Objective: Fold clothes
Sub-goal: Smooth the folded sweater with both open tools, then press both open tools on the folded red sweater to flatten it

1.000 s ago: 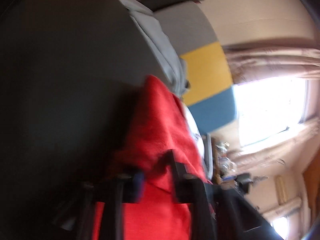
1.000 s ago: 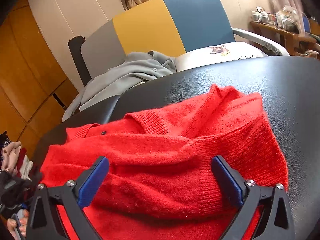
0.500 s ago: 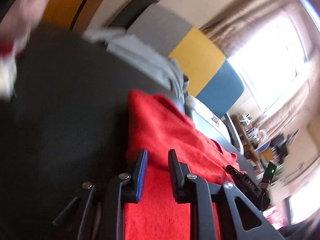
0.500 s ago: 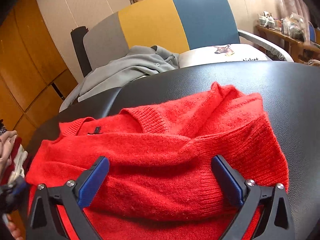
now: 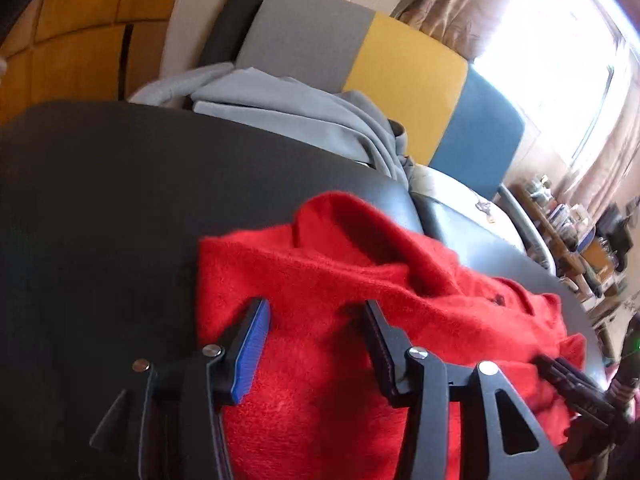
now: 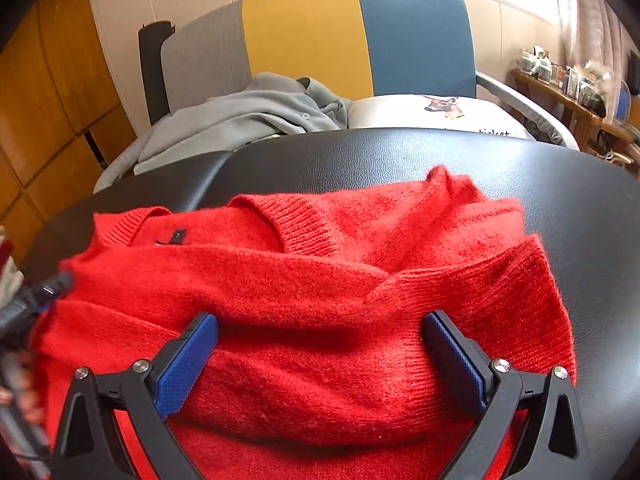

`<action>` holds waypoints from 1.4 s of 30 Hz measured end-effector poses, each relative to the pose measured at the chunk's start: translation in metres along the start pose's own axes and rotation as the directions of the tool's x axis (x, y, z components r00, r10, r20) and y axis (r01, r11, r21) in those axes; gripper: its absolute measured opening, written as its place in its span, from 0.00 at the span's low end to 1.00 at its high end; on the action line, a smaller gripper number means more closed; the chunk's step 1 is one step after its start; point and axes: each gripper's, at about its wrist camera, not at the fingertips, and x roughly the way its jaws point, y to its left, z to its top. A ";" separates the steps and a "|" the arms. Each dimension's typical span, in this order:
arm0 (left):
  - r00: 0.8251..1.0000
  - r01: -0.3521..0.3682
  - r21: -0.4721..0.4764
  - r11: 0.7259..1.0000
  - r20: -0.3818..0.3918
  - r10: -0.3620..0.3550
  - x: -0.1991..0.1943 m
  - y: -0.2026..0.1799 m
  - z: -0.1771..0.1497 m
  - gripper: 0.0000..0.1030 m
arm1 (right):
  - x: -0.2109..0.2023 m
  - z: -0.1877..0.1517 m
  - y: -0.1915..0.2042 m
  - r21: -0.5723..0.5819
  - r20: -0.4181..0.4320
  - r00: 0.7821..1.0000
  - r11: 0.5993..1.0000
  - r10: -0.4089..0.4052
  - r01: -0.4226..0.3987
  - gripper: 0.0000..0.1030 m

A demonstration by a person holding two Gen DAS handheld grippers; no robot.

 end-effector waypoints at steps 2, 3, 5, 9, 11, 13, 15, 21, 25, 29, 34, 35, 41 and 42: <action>1.000 0.023 -0.029 0.999 0.006 -0.023 -0.002 0.008 0.001 0.41 | 0.000 0.000 -0.002 0.007 0.004 1.000 1.000 0.009 -0.009 1.00; 1.000 0.014 -0.022 1.000 0.006 -0.014 -0.002 0.007 0.001 0.40 | 0.000 0.000 -0.003 0.009 0.004 1.000 1.000 0.014 -0.014 1.00; 1.000 -0.009 -0.003 1.000 0.003 0.009 -0.002 0.004 0.002 0.40 | 0.000 0.001 -0.006 0.019 0.011 1.000 0.999 0.029 -0.029 1.00; 0.996 -0.084 0.099 0.992 0.017 0.082 -0.007 -0.013 0.010 0.40 | -0.006 0.002 -0.015 0.052 0.016 0.995 0.994 0.100 -0.101 1.00; 0.997 -0.060 0.150 0.987 0.066 0.051 -0.027 -0.023 0.010 0.43 | -0.022 0.001 -0.023 0.069 0.029 0.986 0.983 0.167 -0.169 1.00; 0.995 -0.036 0.199 0.979 0.093 0.017 -0.041 -0.032 0.008 0.44 | -0.045 -0.004 -0.032 0.073 0.068 0.976 0.974 0.209 -0.213 1.00; 0.996 -0.016 0.248 0.969 0.091 -0.007 -0.046 -0.042 0.004 0.46 | -0.067 -0.014 -0.042 0.064 0.091 0.970 0.971 0.224 -0.230 1.00; 0.998 -0.058 0.363 0.930 0.037 0.048 -0.028 -0.053 -0.010 0.49 | -0.081 -0.026 -0.051 0.042 0.032 0.965 0.964 0.261 -0.263 1.00; 0.998 -0.045 0.302 0.952 -0.025 0.055 -0.017 -0.029 -0.013 0.53 | -0.077 -0.005 -0.041 -0.006 0.067 0.968 0.970 0.241 -0.241 1.00; 0.998 -0.035 0.282 0.959 -0.042 0.049 -0.012 -0.015 -0.010 0.55 | -0.037 0.005 -0.048 0.043 -0.002 0.998 0.997 0.069 -0.069 1.00; 0.998 -0.052 0.283 0.958 -0.024 0.061 -0.013 -0.014 -0.011 0.55 | -0.010 -0.011 -0.054 0.068 -0.046 0.999 0.997 -0.028 0.031 1.00; 0.998 -0.053 0.280 0.959 -0.019 0.061 -0.014 -0.013 -0.012 0.55 | -0.010 -0.012 -0.057 0.083 -0.046 0.999 0.996 -0.009 0.013 1.00; 0.997 -0.080 0.250 0.965 0.042 0.071 -0.036 -0.018 -0.009 0.55 | -0.009 -0.015 -0.053 0.075 -0.046 0.999 0.997 -0.021 0.025 1.00; 0.997 -0.077 0.255 0.964 0.044 0.068 -0.038 -0.021 -0.006 0.55 | -0.009 -0.015 -0.051 0.071 -0.045 0.999 0.997 -0.027 0.030 1.00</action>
